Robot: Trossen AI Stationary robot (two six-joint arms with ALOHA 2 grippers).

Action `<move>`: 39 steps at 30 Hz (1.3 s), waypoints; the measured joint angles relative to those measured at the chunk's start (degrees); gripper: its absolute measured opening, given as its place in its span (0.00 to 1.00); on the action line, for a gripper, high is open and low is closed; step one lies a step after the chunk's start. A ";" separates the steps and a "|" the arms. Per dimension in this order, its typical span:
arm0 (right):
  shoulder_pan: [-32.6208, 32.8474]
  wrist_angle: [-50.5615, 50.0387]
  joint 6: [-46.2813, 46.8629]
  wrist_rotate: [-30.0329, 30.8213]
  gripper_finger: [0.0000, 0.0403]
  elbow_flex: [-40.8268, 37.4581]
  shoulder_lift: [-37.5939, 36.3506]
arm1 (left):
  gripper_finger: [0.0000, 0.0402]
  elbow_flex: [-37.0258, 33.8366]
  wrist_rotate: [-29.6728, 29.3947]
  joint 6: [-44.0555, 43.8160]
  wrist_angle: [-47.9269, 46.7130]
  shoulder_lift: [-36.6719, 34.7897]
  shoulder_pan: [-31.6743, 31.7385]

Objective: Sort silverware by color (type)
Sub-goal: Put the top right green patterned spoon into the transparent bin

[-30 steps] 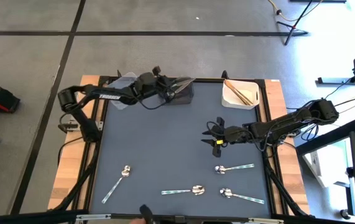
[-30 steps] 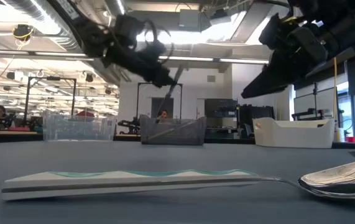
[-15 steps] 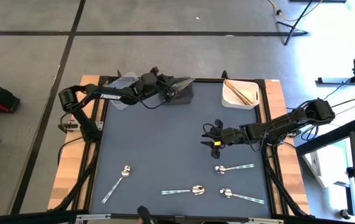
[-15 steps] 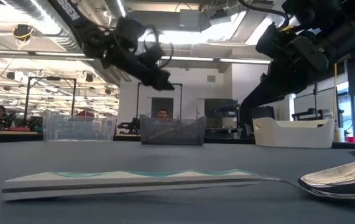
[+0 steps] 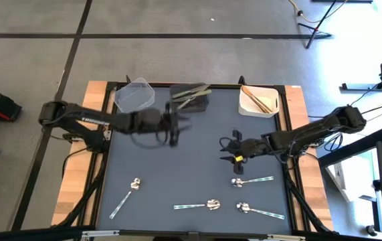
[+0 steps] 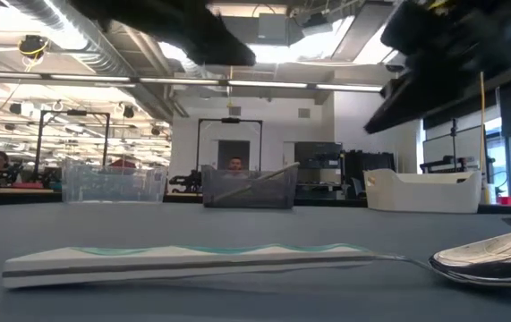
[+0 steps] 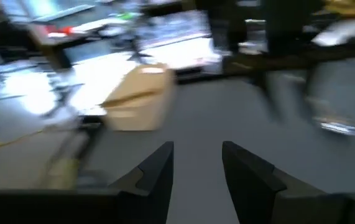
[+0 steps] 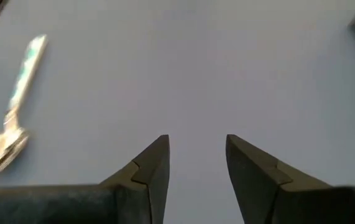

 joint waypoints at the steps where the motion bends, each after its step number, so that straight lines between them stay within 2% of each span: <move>1: 1.15 -3.03 0.78 -0.33 0.36 1.03 -0.43 | 0.33 -0.81 0.10 -1.05 -0.01 -0.15 -2.65; 9: 13.00 -28.40 15.78 -2.36 0.36 10.64 -1.35 | 0.33 -5.81 -1.74 -7.62 6.41 1.99 -20.99; 13: 19.38 -35.36 25.88 -3.82 0.36 11.05 -1.33 | 0.33 -5.73 -5.89 -8.96 9.26 2.26 -25.79; 17: 25.56 -40.05 35.94 -5.92 0.36 9.20 -0.81 | 0.33 -5.67 -7.12 -12.35 10.86 2.25 -27.97; 22: 31.16 -39.71 42.36 -6.29 0.36 5.36 -0.52 | 0.33 -5.70 -9.60 -17.02 15.26 5.30 -30.25; 26: 33.56 -37.88 43.34 -5.46 0.36 2.42 -0.50 | 0.33 -5.67 -10.94 -19.38 20.65 9.56 -31.29; 34: 34.34 -36.08 43.45 -1.74 0.36 -1.17 0.16 | 0.33 -5.67 -12.51 -26.07 25.68 14.86 -31.30; 39: 34.35 -30.66 43.04 -2.02 0.36 -4.00 1.89 | 0.33 -5.67 -13.75 -29.76 25.80 16.52 -31.51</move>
